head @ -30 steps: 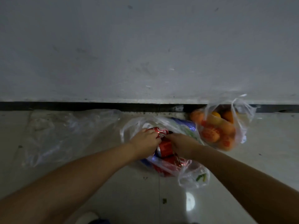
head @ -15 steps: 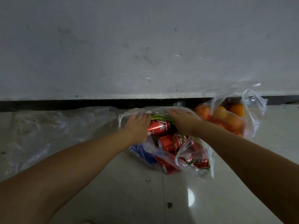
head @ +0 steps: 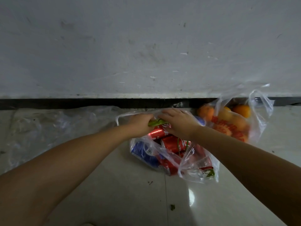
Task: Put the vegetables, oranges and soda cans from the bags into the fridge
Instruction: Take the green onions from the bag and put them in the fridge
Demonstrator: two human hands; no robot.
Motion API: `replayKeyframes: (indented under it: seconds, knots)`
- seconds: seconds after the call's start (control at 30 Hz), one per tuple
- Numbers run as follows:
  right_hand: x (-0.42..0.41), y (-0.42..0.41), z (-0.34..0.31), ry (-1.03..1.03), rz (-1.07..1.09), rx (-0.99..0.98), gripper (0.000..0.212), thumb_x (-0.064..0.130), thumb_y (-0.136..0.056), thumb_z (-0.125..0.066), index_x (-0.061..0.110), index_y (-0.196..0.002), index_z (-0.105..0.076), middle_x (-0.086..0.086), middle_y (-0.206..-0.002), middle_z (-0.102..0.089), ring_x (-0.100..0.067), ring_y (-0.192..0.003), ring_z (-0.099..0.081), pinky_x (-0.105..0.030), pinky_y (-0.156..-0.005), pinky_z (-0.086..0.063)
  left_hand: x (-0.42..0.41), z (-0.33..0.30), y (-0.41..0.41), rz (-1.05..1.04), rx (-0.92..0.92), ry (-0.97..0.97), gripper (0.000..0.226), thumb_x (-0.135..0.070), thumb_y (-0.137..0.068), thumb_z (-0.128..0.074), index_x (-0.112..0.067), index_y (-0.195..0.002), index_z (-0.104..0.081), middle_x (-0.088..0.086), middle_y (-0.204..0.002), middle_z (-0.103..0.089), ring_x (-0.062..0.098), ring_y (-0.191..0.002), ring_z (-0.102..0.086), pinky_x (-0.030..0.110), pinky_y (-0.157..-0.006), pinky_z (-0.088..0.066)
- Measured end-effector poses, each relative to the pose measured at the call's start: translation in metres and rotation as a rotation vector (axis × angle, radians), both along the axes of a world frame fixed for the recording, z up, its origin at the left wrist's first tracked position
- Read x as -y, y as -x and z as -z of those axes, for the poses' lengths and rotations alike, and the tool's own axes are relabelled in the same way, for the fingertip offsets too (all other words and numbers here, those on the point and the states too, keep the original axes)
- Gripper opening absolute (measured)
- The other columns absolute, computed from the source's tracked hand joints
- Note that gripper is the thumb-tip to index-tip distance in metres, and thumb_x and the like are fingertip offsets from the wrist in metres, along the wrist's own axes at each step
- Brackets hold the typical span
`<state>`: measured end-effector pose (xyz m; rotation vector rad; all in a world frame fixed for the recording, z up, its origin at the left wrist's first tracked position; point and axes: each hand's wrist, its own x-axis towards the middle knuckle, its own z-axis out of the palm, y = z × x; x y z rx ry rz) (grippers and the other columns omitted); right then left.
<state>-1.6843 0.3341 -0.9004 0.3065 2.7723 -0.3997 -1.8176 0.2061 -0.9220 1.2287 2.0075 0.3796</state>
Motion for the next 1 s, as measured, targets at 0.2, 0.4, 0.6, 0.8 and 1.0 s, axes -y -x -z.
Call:
replayKeyframes:
  seconds: [0.2, 0.4, 0.6, 0.8, 1.0]
  knots:
    - [0.008, 0.007, 0.002, -0.030, -0.039, -0.002, 0.035, 0.033, -0.094, -0.048, 0.021, -0.127, -0.050, -0.002, -0.130, -0.055, -0.021, -0.122, -0.049, -0.035, -0.108, -0.029, 0.010, -0.010, -0.002, 0.057, 0.035, -0.036, 0.023, -0.034, -0.087, -0.061, -0.019, -0.104, -0.057, -0.001, -0.101, -0.063, 0.013, -0.088, -0.060, 0.030, -0.079, -0.052]
    - [-0.018, -0.002, -0.001, -0.038, -0.001, 0.117, 0.030, 0.034, -0.097, -0.043, 0.016, -0.118, -0.051, -0.006, -0.122, -0.059, -0.025, -0.110, -0.056, -0.033, -0.087, -0.041, 0.024, 0.003, 0.003, 0.270, -0.284, 0.003, 0.059, -0.038, -0.087, -0.059, -0.021, -0.139, -0.038, 0.001, -0.144, -0.041, 0.018, -0.133, -0.038, 0.036, -0.110, -0.032]
    - [-0.022, -0.031, -0.027, 0.135, 0.011, 0.125, 0.028, 0.030, -0.098, -0.044, 0.014, -0.119, -0.053, -0.007, -0.122, -0.055, -0.026, -0.112, -0.054, -0.033, -0.091, -0.041, 0.043, 0.017, -0.010, 0.148, -0.195, 0.043, 0.068, -0.028, -0.086, -0.061, -0.024, -0.145, -0.027, 0.001, -0.148, -0.038, 0.020, -0.135, -0.038, 0.037, -0.110, -0.031]
    - [-0.036, -0.055, -0.119, 0.142, 0.278, 0.122, 0.040, 0.032, -0.099, -0.041, 0.008, -0.131, -0.044, -0.006, -0.090, -0.059, -0.013, -0.069, -0.046, -0.019, -0.055, -0.028, 0.043, -0.005, -0.045, 0.055, -0.125, 0.325, 0.067, -0.027, -0.091, -0.050, -0.020, -0.149, -0.016, 0.006, -0.156, -0.023, 0.030, -0.138, -0.030, 0.046, -0.112, -0.029]
    - [-0.001, -0.072, -0.223, 0.313, 0.341, -0.102, 0.020, 0.024, -0.096, -0.050, 0.012, -0.110, -0.057, 0.011, -0.067, -0.046, -0.011, -0.064, -0.050, -0.012, -0.056, -0.037, 0.035, -0.137, -0.072, 0.171, -0.099, 0.254, 0.042, -0.023, -0.090, -0.052, -0.014, -0.131, -0.046, 0.006, -0.139, -0.046, 0.023, -0.126, -0.044, 0.039, -0.103, -0.039]
